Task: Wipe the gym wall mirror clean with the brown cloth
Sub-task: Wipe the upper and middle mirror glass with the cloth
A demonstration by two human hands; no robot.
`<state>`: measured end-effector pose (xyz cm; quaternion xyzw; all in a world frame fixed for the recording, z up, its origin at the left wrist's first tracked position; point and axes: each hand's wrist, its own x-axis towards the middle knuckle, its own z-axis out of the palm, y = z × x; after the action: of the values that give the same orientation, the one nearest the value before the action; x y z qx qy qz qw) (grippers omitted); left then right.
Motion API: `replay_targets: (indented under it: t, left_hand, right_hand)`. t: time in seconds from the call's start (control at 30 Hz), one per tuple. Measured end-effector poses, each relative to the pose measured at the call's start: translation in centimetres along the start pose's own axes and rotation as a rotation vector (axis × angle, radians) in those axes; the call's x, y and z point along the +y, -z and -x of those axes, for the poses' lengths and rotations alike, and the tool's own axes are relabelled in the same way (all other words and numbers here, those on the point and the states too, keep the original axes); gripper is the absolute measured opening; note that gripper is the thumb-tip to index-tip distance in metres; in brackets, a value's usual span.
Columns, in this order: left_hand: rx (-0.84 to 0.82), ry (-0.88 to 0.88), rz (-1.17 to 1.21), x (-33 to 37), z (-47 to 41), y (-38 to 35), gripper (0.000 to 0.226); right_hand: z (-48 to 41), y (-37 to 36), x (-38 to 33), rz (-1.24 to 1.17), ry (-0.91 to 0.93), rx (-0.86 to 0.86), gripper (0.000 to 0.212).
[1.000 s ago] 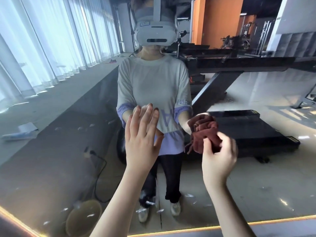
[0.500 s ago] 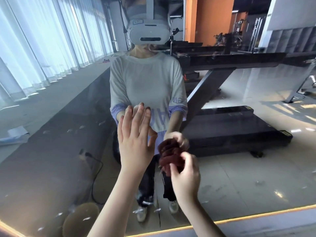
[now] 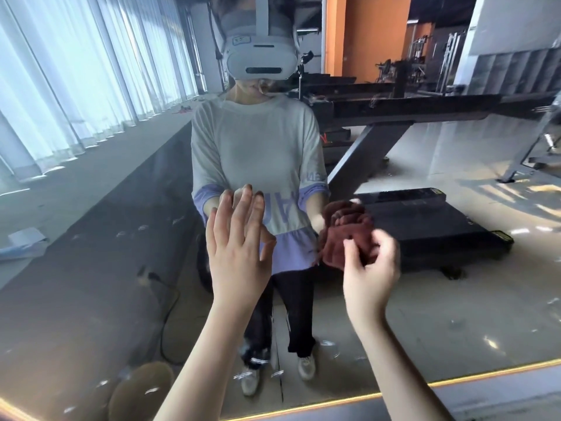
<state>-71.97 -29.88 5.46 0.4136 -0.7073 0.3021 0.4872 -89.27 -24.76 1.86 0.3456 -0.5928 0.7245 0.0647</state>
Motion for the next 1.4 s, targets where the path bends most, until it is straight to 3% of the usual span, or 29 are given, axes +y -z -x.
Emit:
replay_targets:
  t: [0.07, 0.23, 0.37, 0.5, 0.57, 0.73, 0.9, 1.07, 1.27, 1.4]
  left_hand:
    - [0.003, 0.002, -0.002, 0.0, 0.0, 0.0, 0.062]
    - [-0.023, -0.021, -0.006, -0.2, -0.1, 0.2, 0.069]
    - [-0.014, 0.002, 0.015, 0.0, -0.4, 0.5, 0.062]
    - [0.005, -0.003, 0.06, 0.9, -1.2, 0.6, 0.062]
    - [0.007, -0.057, 0.079, 1.5, -1.8, 0.4, 0.065]
    - [0.028, -0.095, 0.104, 2.7, -2.8, -0.6, 0.068]
    - [0.057, -0.096, 0.056, 2.8, -2.6, -1.2, 0.07]
    - [0.064, -0.078, 0.065, 3.0, -2.6, -1.1, 0.071]
    - [0.06, -0.061, 0.045, 3.3, -2.5, -1.1, 0.065]
    - [0.043, -0.061, 0.038, 3.3, -2.6, -1.0, 0.061]
  right_hand:
    - [-0.6, 0.0, -0.9, -0.01, -0.001, 0.026, 0.039]
    - [-1.6, 0.4, -1.9, 0.108, 0.334, -0.144, 0.025]
    - [-4.1, 0.8, -2.5, 0.033, 0.151, 0.074, 0.024]
    - [-2.5, -0.1, -3.2, 0.124, 0.419, -0.077, 0.022]
    - [-3.8, -0.1, -3.6, 0.098, 0.455, -0.076, 0.022]
    - [-7.0, 0.1, -4.5, 0.005, 0.223, 0.151, 0.029]
    - [-5.7, -0.3, -4.4, 0.144, 0.508, 0.011, 0.027]
    - [-8.3, 1.2, -3.2, 0.094, 0.203, 0.255, 0.03]
    - [-5.5, 0.8, -2.9, 0.203, 0.443, 0.042, 0.026]
    - [-7.9, 2.0, -1.9, 0.135, 0.202, 0.188, 0.027]
